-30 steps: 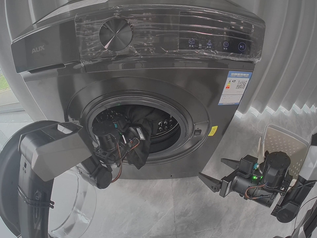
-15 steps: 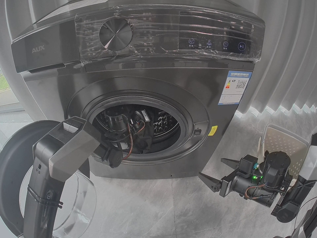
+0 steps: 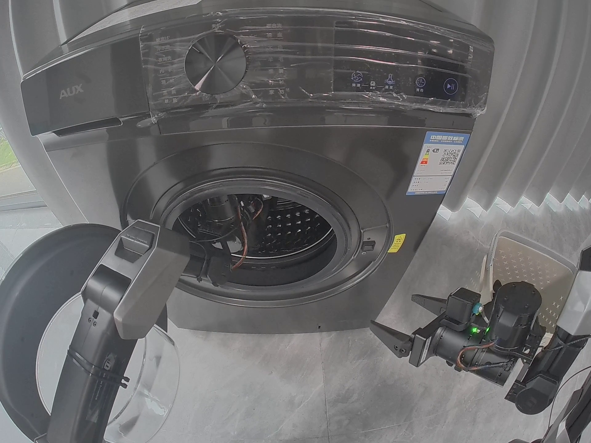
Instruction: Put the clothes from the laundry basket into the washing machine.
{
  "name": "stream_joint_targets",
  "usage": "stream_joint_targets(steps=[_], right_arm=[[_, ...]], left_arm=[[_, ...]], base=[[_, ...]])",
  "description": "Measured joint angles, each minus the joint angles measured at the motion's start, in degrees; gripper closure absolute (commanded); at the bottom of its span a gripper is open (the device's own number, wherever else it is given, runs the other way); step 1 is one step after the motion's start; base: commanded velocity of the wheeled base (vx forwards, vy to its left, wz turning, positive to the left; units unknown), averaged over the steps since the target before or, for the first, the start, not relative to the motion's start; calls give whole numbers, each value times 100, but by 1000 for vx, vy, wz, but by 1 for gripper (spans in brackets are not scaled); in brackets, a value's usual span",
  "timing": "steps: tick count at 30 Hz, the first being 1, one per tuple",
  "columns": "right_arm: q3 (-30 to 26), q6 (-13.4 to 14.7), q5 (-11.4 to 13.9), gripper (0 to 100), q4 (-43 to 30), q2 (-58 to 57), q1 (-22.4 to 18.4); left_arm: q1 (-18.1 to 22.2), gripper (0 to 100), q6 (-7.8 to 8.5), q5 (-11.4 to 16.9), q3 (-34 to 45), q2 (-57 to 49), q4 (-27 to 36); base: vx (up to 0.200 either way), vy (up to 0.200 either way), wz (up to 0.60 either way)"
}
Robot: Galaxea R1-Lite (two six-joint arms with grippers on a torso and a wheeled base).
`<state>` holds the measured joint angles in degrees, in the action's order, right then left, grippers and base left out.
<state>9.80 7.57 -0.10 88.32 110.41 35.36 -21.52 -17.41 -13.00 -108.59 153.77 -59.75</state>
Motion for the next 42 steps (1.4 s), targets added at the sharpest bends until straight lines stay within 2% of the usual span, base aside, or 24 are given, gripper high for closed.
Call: stream_joint_targets(steps=[4, 5, 14, 18, 21, 31, 42], right_arm=[[-5, 0, 0, 0, 0, 0, -1], [-5, -2, 0, 0, 0, 0, -1], [0, 0, 0, 0, 6, 0, -1], [0, -2, 0, 0, 6, 0, -6], [0, -2, 0, 0, 6, 0, -9], [-5, -5, -1, 0, 6, -2, -11], [-21, -2, -9, 0, 4, -33, -6]], left_arm=[[5, 100, 4, 0, -45, 116, -2], [5, 0, 6, 0, -44, 135, -4], [-65, 0, 0, 11, 110, 179, -57], [-98, 0, 9, 33, 562, 100, -60], [-166, 0, 44, 88, 1209, -41, -55], [-373, 0, 310, 418, 3914, -1115, -208], [-987, 0, 414, 640, 6849, -3398, -512]], base=[[0, 0, 0], [0, 0, 0], [0, 0, 0], [0, 0, 0], [0, 0, 0], [0, 0, 0], [0, 0, 0]])
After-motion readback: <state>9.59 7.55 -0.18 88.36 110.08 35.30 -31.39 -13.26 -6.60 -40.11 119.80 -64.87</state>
